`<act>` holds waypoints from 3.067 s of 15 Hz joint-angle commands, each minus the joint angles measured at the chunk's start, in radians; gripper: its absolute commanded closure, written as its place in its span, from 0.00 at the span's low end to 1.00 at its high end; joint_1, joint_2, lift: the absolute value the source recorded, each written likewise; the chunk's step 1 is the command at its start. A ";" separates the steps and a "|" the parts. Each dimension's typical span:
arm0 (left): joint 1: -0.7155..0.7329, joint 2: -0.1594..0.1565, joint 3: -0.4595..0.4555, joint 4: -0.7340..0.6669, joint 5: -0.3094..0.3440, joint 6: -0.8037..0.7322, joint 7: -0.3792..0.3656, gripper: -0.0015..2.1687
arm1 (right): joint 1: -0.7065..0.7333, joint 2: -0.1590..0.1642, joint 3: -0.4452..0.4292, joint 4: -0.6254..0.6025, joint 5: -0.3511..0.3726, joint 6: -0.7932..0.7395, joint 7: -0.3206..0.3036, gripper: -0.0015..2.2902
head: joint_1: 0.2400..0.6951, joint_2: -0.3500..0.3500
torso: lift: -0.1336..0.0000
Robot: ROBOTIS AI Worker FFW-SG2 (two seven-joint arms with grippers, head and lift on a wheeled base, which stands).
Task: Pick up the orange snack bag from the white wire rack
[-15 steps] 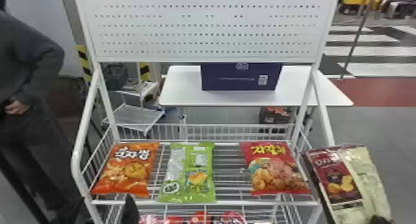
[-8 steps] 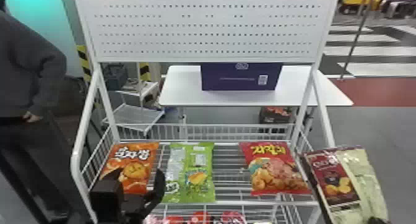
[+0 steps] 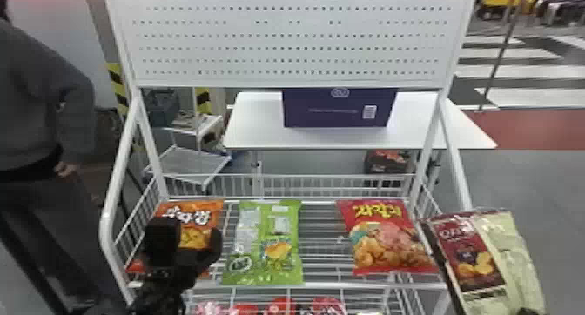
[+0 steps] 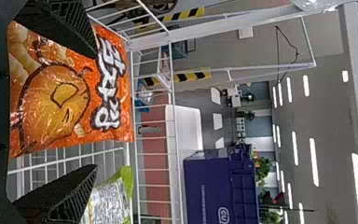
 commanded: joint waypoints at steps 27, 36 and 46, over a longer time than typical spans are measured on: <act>0.729 0.037 0.119 -0.701 0.020 -0.266 0.050 0.99 | 0.007 -0.003 0.020 -0.009 0.006 0.000 0.001 0.99 | 0.57 0.50 | 1.00; 0.781 0.037 0.129 -0.718 0.020 -0.330 0.051 0.99 | 0.002 -0.006 0.026 -0.008 0.005 -0.006 0.001 0.99 | 0.57 0.50 | 1.00; 0.780 0.037 0.131 -0.721 0.020 -0.330 0.045 0.99 | 0.000 -0.005 0.028 -0.006 0.005 -0.009 0.001 0.99 | 0.57 0.50 | 1.00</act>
